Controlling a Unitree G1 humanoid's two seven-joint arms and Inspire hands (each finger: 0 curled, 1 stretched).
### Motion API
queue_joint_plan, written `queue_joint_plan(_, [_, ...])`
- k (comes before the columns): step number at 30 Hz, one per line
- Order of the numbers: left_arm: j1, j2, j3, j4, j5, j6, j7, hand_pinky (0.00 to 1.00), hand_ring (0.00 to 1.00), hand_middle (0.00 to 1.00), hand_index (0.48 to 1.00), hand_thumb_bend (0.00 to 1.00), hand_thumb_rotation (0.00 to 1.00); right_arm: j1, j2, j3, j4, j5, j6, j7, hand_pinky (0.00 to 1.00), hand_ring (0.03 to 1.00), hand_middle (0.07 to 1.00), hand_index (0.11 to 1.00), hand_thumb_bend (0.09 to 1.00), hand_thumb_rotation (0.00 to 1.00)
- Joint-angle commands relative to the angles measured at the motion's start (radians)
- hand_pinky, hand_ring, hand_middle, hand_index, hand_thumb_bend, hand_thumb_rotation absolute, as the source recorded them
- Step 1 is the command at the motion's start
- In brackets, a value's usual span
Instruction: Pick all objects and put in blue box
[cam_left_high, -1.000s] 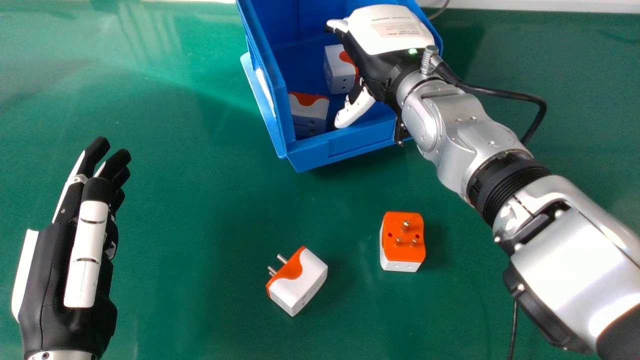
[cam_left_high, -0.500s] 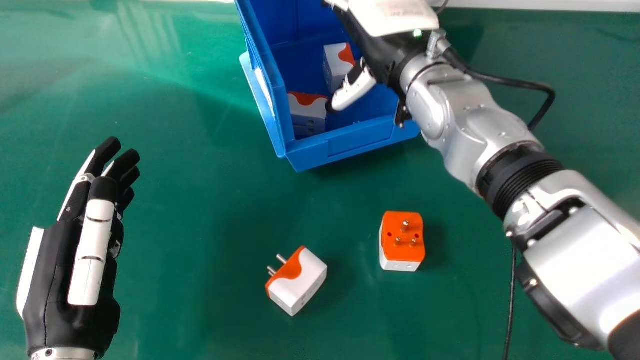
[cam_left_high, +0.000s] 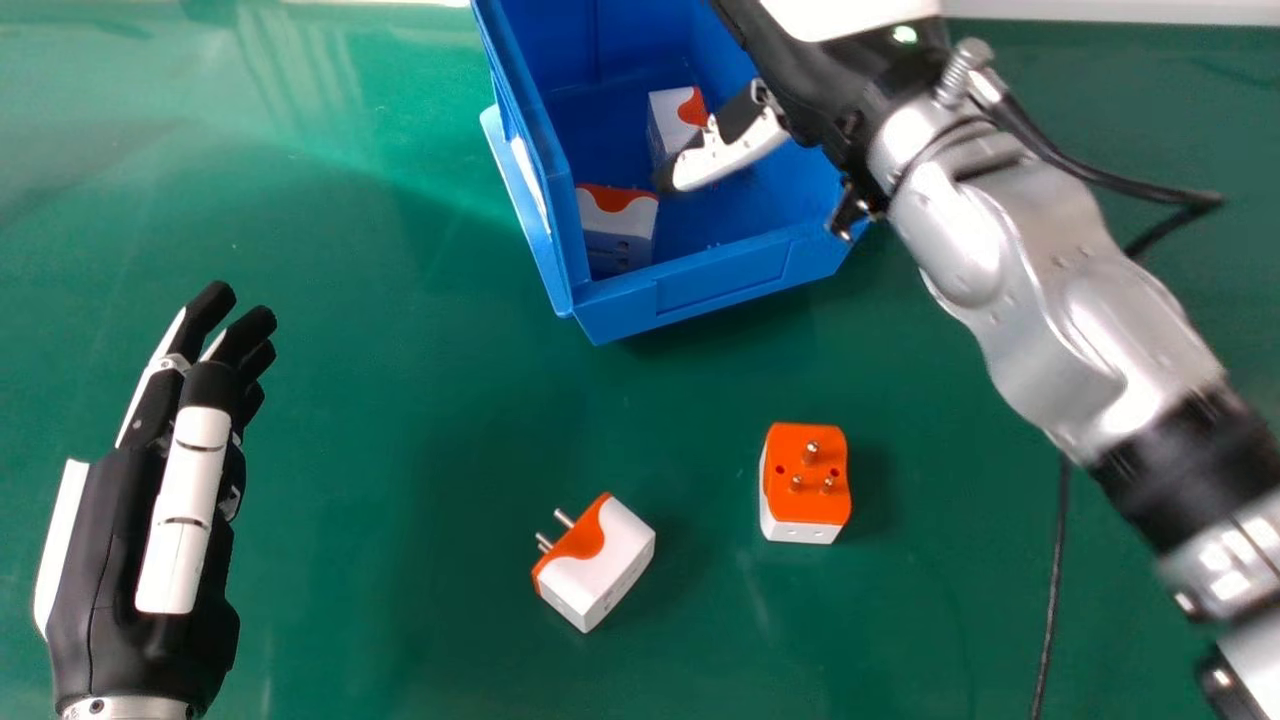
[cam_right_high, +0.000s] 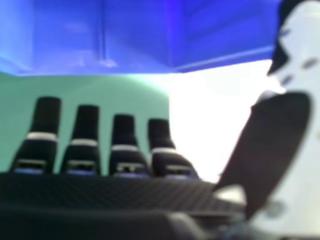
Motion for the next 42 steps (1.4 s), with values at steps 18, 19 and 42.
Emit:
queue_joint_plan(18, [0.012,-0.004,-0.007,-0.03,-0.008,-0.01,0.004,0.95,0.91,0.88,0.894,0.65,0.77,0.719,-0.02,-0.212,-0.654,-0.055,-0.022,-0.072,0.65,0.802,0.857,0.85,0.718,0.37])
queue_joint_plan(19, [0.013,-0.002,-0.007,-0.025,-0.006,-0.013,0.002,0.95,0.91,0.88,0.894,0.65,0.77,0.76,-0.013,-0.216,-0.657,-0.046,-0.051,-0.104,0.65,0.802,0.857,0.85,0.718,0.37])
queue_joint_plan(42, [0.006,-0.006,-0.013,-0.011,0.004,-0.028,0.015,0.96,0.92,0.89,0.899,0.64,0.76,0.976,0.029,-0.249,-0.523,-0.059,-0.197,-0.207,0.68,0.828,0.871,0.846,0.7,0.42])
